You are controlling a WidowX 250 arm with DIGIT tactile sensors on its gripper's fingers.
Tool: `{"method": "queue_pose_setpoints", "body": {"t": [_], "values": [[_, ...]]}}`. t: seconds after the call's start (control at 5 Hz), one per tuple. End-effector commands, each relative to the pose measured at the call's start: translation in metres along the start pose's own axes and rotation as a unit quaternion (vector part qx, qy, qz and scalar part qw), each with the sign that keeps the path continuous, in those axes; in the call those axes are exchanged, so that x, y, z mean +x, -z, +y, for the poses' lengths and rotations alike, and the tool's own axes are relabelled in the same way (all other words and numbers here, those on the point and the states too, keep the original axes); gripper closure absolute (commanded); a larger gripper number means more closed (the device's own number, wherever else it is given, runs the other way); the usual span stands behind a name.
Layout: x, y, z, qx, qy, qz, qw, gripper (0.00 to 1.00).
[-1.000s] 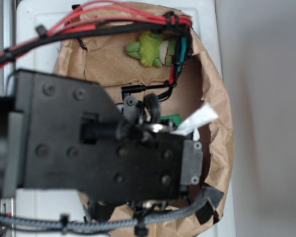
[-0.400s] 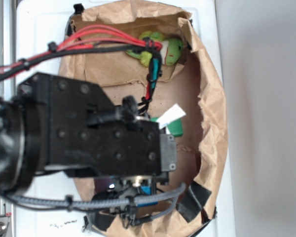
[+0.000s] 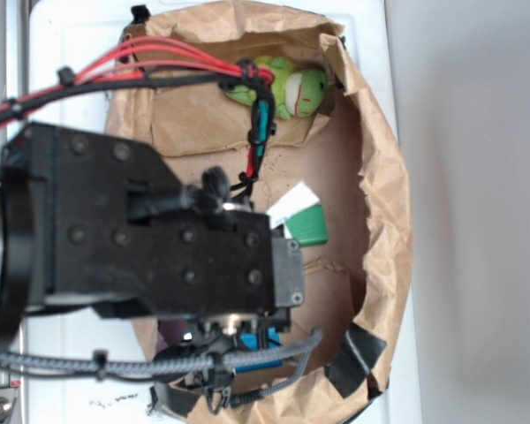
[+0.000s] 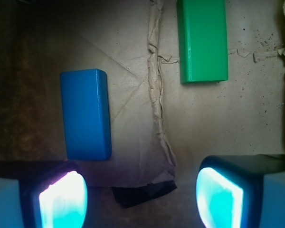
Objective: Grab the blue block.
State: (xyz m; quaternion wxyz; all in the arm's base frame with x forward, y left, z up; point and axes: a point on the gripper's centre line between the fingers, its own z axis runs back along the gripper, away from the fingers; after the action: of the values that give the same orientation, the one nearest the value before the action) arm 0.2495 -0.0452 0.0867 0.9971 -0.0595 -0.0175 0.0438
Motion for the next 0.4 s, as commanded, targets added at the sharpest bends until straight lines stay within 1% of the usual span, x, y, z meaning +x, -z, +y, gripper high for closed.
{"method": "queue_pose_setpoints", "body": {"t": [0.0,0.2], "values": [[0.009,-0.019,-0.003,-0.003,0.004,-0.033,0.999,0.00],[0.020,-0.008,0.004,-0.019,-0.011,-0.048,0.999,0.00]]}}
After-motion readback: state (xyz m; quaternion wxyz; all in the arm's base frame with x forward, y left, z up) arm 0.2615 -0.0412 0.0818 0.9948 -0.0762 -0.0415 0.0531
